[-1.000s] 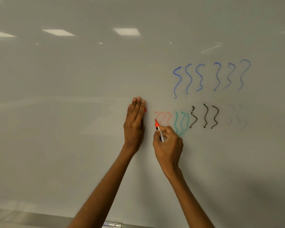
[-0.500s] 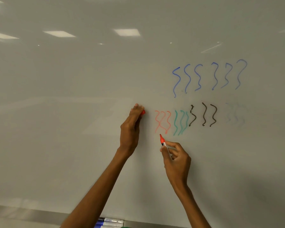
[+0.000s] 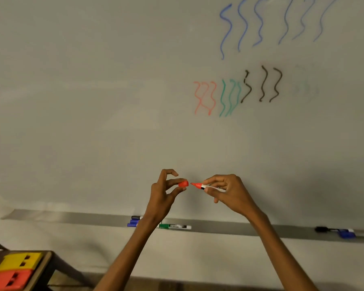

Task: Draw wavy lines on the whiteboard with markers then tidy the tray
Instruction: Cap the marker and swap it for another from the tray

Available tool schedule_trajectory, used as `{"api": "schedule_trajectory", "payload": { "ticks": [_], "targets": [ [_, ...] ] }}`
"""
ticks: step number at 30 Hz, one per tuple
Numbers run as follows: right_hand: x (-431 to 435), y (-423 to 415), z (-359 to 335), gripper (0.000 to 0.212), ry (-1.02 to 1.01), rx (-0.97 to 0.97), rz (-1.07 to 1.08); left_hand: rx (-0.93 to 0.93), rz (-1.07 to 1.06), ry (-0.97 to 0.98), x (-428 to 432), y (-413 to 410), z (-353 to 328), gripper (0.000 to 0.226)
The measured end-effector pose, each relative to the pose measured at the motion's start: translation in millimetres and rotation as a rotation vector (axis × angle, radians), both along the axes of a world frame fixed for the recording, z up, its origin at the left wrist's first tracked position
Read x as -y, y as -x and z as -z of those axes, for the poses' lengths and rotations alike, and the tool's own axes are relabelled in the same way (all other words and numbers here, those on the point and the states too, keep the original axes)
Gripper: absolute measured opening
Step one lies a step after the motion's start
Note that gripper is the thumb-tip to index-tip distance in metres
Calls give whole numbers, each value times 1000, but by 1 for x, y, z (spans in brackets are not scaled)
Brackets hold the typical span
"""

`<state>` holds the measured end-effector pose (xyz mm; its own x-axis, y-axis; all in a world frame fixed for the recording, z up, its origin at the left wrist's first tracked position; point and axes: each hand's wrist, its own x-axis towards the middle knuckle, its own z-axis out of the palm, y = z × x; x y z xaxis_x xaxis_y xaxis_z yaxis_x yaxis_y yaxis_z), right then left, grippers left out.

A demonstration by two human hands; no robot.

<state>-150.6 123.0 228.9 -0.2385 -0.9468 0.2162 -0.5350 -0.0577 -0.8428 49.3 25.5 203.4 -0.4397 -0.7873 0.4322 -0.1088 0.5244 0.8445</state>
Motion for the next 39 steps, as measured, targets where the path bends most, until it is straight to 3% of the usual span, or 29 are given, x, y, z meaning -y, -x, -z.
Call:
{"api": "schedule_trajectory", "payload": {
  "ticks": [13, 20, 32, 35, 39],
  "targets": [
    [-11, 2, 27, 17, -126, -127, -68, 420, 231, 204, -6, 1, 25, 31],
    [-15, -1, 31, 18, -160, -119, -42, 438, 275, 86, -11, 3, 22, 21],
    [-17, -9, 43, 14, -273, -105, -118, 482, 390, 101, -8, -6, 42, 18],
    [-1, -17, 61, 15, -289, -148, -125, 466, 304, 61, 3, -14, 59, 22],
    [27, -30, 100, 15, -254, -325, -63, 582, -89, 60, 20, -27, 90, 21]
  ]
}}
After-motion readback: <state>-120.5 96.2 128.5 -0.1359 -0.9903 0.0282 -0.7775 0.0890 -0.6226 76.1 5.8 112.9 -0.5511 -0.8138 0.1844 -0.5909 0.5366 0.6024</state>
